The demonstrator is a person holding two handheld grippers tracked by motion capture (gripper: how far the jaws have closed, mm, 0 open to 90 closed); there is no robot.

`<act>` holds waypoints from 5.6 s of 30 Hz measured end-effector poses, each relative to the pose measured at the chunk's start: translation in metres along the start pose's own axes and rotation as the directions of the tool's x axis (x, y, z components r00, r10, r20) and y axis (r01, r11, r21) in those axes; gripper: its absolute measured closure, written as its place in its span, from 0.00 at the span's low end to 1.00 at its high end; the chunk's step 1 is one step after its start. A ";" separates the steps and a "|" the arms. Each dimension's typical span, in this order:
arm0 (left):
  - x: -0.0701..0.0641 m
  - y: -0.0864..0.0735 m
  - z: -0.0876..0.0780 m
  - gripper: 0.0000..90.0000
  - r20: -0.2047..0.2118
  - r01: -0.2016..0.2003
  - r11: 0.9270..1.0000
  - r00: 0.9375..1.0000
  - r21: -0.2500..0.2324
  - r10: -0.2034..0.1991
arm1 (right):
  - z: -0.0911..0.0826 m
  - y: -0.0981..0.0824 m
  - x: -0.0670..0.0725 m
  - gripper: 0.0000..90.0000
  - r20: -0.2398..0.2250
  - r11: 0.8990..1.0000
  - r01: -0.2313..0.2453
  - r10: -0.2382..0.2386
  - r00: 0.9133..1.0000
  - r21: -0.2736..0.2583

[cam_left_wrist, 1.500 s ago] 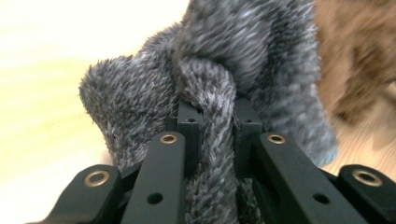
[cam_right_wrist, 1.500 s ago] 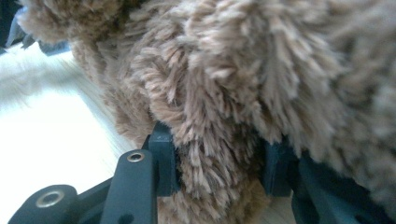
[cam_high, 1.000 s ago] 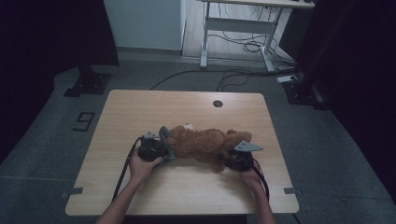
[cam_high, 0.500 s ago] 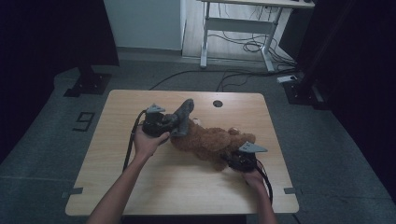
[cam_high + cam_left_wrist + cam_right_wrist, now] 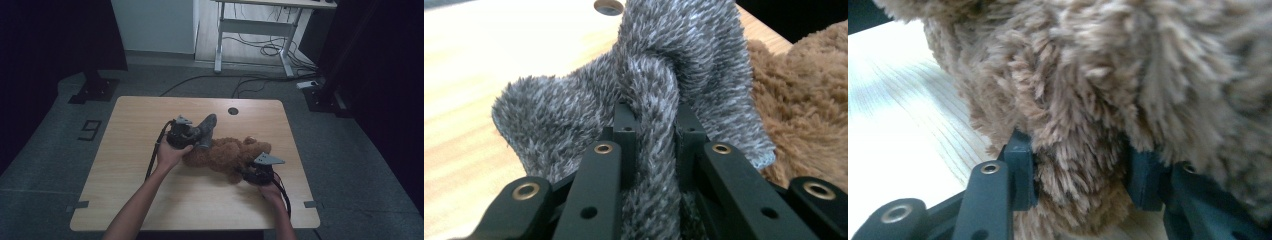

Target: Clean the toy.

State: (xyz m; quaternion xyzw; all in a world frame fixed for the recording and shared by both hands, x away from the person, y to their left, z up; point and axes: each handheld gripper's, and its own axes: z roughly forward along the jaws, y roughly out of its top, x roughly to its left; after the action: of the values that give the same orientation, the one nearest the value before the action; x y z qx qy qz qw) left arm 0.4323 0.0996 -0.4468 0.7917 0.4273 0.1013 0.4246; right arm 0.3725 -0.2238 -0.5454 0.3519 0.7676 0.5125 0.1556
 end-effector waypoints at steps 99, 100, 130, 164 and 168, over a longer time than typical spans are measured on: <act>-0.008 -0.057 -0.046 0.86 -0.141 -0.085 0.989 0.988 -0.124 0.067 | -0.004 0.005 0.002 0.62 -0.062 0.992 -0.110 0.115 0.991 0.067; -0.004 -0.059 -0.046 0.86 -0.145 -0.077 0.991 0.988 -0.112 0.060 | -0.004 0.004 0.002 0.62 -0.062 0.992 -0.108 0.113 0.992 0.068; 0.038 -0.101 -0.071 0.86 -0.183 0.028 0.999 0.983 -0.038 -0.034 | -0.010 0.000 -0.004 0.48 -0.022 0.991 -0.131 0.132 0.991 0.035; 0.064 -0.183 -0.098 0.41 -0.137 0.084 0.994 0.988 0.073 -0.073 | -0.023 -0.002 -0.006 0.35 -0.003 0.990 -0.139 0.139 0.990 0.010; 0.063 -0.176 -0.101 0.38 -0.118 0.117 0.989 0.987 0.087 -0.106 | -0.031 -0.001 -0.008 0.32 0.011 0.988 -0.155 0.155 0.988 -0.015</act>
State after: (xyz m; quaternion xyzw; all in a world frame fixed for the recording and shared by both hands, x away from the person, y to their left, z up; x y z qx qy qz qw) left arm 0.3148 0.2551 -0.5308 0.7786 0.4987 0.1020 0.3671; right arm 0.3593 -0.2503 -0.5336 0.4125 0.7335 0.5262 0.1226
